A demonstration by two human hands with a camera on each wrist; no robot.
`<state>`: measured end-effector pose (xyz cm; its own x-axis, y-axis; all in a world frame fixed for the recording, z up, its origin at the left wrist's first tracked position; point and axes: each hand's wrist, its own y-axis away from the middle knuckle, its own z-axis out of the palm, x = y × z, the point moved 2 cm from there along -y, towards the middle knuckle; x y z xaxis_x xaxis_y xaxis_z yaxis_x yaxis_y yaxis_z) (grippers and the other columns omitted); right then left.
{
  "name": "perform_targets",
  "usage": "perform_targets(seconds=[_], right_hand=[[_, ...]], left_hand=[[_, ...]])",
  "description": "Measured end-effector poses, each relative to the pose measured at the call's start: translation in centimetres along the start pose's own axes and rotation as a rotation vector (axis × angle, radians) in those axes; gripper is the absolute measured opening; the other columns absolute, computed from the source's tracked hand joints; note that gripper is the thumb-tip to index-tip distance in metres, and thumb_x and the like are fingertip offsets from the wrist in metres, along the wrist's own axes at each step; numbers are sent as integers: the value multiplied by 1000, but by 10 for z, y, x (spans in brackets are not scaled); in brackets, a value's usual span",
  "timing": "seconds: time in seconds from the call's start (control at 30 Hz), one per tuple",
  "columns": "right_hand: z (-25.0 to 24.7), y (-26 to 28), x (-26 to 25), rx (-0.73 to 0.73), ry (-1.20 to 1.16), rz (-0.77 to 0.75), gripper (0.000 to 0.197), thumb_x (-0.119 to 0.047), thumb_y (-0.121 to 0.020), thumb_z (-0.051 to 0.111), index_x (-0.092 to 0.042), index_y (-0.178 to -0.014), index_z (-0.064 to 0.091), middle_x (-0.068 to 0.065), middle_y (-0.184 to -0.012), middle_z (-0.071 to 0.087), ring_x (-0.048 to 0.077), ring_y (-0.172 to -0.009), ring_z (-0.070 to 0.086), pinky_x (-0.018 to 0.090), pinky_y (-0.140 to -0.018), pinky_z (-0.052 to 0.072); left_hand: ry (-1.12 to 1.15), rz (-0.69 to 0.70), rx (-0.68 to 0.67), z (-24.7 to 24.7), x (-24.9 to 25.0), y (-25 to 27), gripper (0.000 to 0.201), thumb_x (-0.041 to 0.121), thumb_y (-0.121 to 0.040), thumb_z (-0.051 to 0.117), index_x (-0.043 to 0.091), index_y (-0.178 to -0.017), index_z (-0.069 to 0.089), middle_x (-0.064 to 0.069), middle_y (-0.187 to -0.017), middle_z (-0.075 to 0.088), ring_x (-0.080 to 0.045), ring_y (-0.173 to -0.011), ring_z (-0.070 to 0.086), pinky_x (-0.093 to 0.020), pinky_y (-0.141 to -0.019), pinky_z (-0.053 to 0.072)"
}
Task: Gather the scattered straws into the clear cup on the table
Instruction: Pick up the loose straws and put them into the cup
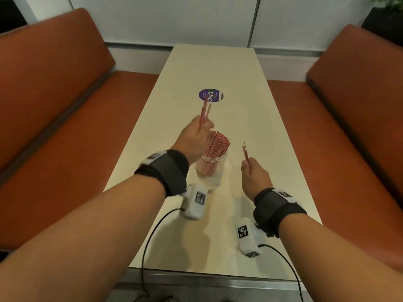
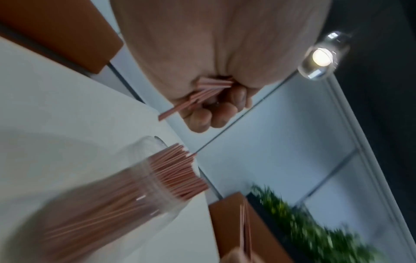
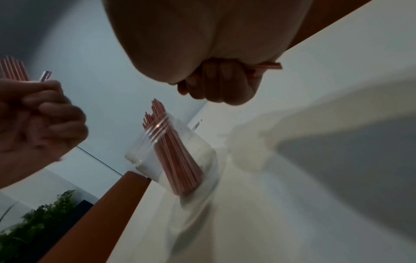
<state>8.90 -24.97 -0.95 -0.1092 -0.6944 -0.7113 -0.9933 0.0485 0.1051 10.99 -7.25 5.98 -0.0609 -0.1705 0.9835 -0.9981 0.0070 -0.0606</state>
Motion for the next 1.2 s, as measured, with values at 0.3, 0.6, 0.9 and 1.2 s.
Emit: perform_targets(seconds=[0.3, 0.6, 0.9, 1.2], right_hand=[[-8, -8, -8, 80, -122, -76, 37, -33, -102, 28, -4, -98, 51, 9, -84, 59, 30, -79, 55, 37, -73, 44], [1, -14, -13, 81, -167, -101, 38, -34, -102, 28, -4, -97, 51, 6, -80, 56, 28, -77, 54, 40, -72, 47], [-18, -41, -80, 22, -740, -154, 25, -15, -98, 35, -21, -79, 50, -4, -65, 45, 12, -54, 41, 28, -53, 39], [32, -64, -99, -105, -688, -81, 28, -4, -98, 34, -22, -93, 54, -1, -87, 64, 16, -86, 58, 38, -92, 51]], left_hand=[[76, -108, 40, 31, -23, -41, 20, 8, -98, 37, 20, -89, 51, 1, -69, 46, -13, -60, 43, -32, -66, 43], [-183, -12, -26, 27, -15, -40, 18, 14, -96, 51, 15, -112, 56, -5, -108, 63, -18, -99, 60, -34, -96, 50], [-567, -203, -201, -18, -66, -25, 114, 53, -58, 84, 15, -147, 25, -4, -150, 33, -22, -138, 34, -39, -113, 31], [-579, -246, -251, -16, -73, -24, 106, 47, -65, 80, 19, -149, 22, -2, -152, 33, -20, -138, 35, -40, -113, 32]])
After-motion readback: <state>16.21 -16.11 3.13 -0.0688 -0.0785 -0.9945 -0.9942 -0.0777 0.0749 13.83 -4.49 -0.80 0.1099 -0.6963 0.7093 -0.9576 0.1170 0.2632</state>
